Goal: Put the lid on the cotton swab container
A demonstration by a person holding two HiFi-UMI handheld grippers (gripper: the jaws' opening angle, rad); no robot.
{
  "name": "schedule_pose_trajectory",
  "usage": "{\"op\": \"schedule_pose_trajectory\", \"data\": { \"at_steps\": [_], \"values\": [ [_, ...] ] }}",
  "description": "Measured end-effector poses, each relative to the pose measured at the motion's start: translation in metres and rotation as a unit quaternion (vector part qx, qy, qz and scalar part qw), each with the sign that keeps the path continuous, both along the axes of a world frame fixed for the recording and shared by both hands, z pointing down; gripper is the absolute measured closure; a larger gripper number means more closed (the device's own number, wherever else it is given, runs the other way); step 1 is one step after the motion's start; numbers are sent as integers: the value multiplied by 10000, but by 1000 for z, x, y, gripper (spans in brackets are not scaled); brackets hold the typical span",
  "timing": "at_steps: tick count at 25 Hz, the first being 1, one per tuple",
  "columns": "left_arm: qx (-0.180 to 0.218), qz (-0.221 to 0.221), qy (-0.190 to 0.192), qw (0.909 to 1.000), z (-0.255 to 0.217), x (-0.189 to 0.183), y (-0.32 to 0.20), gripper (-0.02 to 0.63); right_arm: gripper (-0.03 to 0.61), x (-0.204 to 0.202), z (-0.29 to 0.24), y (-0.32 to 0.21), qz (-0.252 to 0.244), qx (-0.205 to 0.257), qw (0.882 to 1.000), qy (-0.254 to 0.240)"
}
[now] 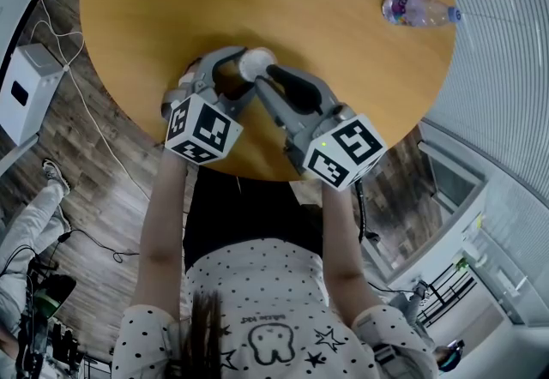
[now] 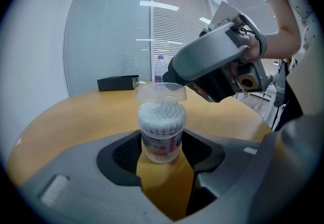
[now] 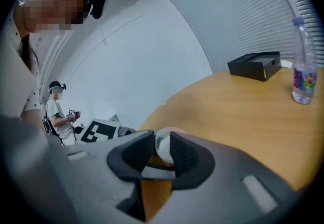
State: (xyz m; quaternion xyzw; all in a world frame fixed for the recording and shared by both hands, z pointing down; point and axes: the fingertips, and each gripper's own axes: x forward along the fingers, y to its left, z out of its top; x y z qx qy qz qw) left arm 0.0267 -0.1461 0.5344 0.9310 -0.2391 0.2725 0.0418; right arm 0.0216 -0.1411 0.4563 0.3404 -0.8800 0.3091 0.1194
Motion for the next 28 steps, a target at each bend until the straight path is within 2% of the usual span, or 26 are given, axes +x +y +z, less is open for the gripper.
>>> {"op": "schedule_pose_trajectory", "data": {
  "at_steps": [5, 7, 8, 28],
  "values": [
    [-5, -7, -11, 10000, 1, 0, 0, 353, 492, -2, 4, 0, -26, 54, 9996, 268],
    [-4, -9, -12, 10000, 1, 0, 0, 353, 550, -4, 6, 0, -40, 104, 9992, 390],
    [-3, -8, -11, 10000, 1, 0, 0, 354, 556, -4, 6, 0, -28, 107, 9991, 411],
    [-2, -2, -8, 10000, 1, 0, 1, 354, 571, -7, 16, 1, -30, 151, 9976, 673]
  ]
}}
